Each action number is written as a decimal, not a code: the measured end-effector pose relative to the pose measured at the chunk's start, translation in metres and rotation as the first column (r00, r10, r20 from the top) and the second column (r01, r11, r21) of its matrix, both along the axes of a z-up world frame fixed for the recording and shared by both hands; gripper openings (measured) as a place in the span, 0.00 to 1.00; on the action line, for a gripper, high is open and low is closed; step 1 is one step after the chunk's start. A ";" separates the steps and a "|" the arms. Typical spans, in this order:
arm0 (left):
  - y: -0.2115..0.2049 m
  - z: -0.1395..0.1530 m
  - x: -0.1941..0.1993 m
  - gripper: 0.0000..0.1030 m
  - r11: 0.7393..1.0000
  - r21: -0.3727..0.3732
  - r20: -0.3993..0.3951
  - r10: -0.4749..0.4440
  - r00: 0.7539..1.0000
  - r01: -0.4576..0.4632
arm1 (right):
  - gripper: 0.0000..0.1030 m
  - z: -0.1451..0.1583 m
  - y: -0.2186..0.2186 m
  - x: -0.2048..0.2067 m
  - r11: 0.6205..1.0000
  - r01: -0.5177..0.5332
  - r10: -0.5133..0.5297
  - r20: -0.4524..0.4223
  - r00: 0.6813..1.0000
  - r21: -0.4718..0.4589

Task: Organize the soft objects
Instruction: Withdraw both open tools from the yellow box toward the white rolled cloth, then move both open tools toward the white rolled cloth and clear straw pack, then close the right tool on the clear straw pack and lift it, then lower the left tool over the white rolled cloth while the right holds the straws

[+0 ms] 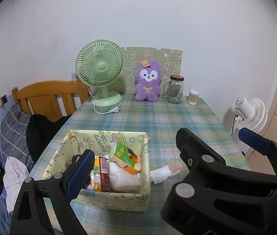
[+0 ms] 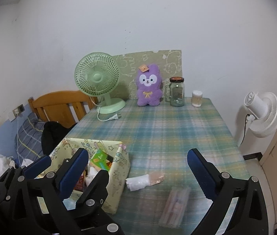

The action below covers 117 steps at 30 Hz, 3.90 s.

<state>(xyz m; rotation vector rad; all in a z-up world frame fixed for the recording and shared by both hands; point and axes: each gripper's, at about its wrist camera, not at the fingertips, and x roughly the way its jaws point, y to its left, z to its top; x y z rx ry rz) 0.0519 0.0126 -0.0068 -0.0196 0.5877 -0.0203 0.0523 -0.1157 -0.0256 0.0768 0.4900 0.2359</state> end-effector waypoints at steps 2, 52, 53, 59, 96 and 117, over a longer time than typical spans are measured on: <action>-0.004 0.000 0.000 0.93 1.000 0.001 0.001 -0.005 1.000 0.005 | 0.99 0.000 -0.005 -0.001 1.000 -0.001 0.001 0.004 1.000 -0.009; -0.072 -0.103 0.005 0.75 0.992 0.036 -0.163 -0.113 0.980 0.120 | 0.95 -0.117 -0.059 0.017 0.996 0.088 -0.090 -0.205 0.975 -0.020; -0.071 -0.105 0.005 0.74 0.992 0.038 -0.167 -0.111 0.980 0.119 | 0.95 -0.120 -0.058 0.017 0.996 0.087 -0.091 -0.210 0.974 -0.025; -0.068 -0.122 0.010 0.65 0.993 0.032 -0.207 -0.106 0.973 0.115 | 0.90 -0.136 -0.053 0.023 0.995 0.085 -0.093 -0.247 0.965 -0.045; -0.089 -0.131 0.046 0.84 0.993 -0.012 -0.254 -0.119 0.960 0.120 | 0.23 -0.142 -0.071 0.067 0.997 0.022 -0.042 -0.281 0.959 -0.073; -0.125 -0.121 0.075 0.88 0.999 0.003 -0.243 -0.052 0.969 0.054 | 0.23 -0.130 -0.112 0.097 0.997 0.068 -0.077 -0.265 0.961 -0.041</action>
